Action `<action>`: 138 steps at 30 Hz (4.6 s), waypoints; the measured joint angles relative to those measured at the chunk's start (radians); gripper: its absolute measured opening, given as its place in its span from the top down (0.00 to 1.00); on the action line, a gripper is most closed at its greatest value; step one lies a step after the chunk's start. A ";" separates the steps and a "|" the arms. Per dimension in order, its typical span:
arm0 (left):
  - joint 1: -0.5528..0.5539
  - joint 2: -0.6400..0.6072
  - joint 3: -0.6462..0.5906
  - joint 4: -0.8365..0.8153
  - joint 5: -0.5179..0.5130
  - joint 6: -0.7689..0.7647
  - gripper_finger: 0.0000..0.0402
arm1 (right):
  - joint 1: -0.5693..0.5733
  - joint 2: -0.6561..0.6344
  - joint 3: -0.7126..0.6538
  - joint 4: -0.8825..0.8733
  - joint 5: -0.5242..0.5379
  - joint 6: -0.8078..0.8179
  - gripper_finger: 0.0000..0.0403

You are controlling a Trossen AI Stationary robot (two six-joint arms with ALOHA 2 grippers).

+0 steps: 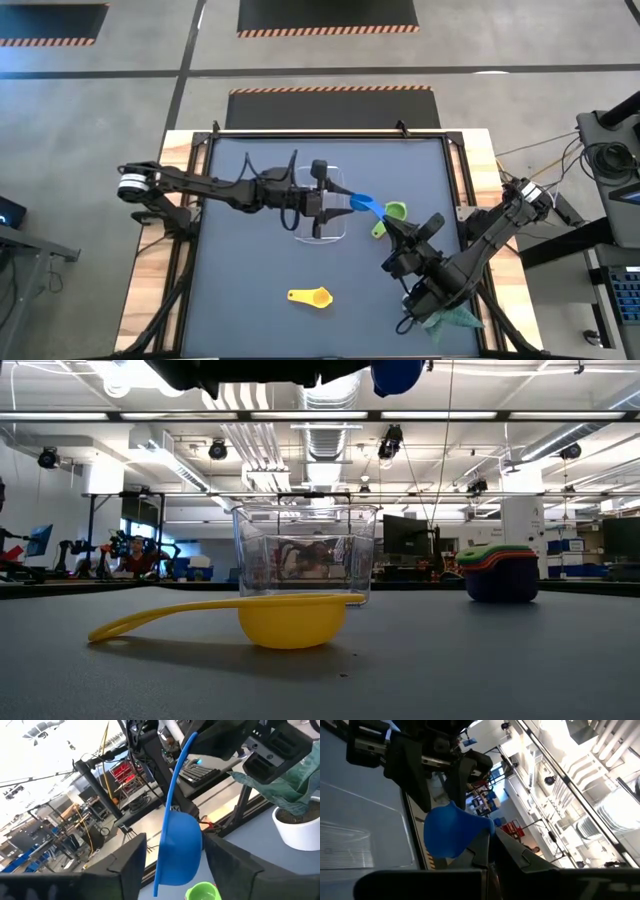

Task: Nest measuring cups in basket
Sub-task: Stack the blue measuring cup on top of the green measuring cup

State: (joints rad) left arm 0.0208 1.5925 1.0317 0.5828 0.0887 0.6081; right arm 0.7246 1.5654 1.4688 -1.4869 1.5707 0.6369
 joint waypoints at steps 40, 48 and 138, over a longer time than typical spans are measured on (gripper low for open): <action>0.000 0.030 0.015 -0.010 0.012 0.116 0.70 | 0.002 -0.026 0.067 0.008 -0.136 0.057 0.57; 0.000 0.030 0.015 -0.020 0.061 0.115 0.73 | 0.002 -0.111 0.114 0.010 -0.278 0.058 0.54; -0.050 -0.676 -0.406 -0.060 -0.222 0.042 0.90 | -1.277 0.256 -0.163 0.692 -1.703 -0.583 0.55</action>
State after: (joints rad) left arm -0.0292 0.9165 0.6262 0.5228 -0.1329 0.6502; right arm -0.5522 1.8217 1.3060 -0.7948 -0.1318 0.0540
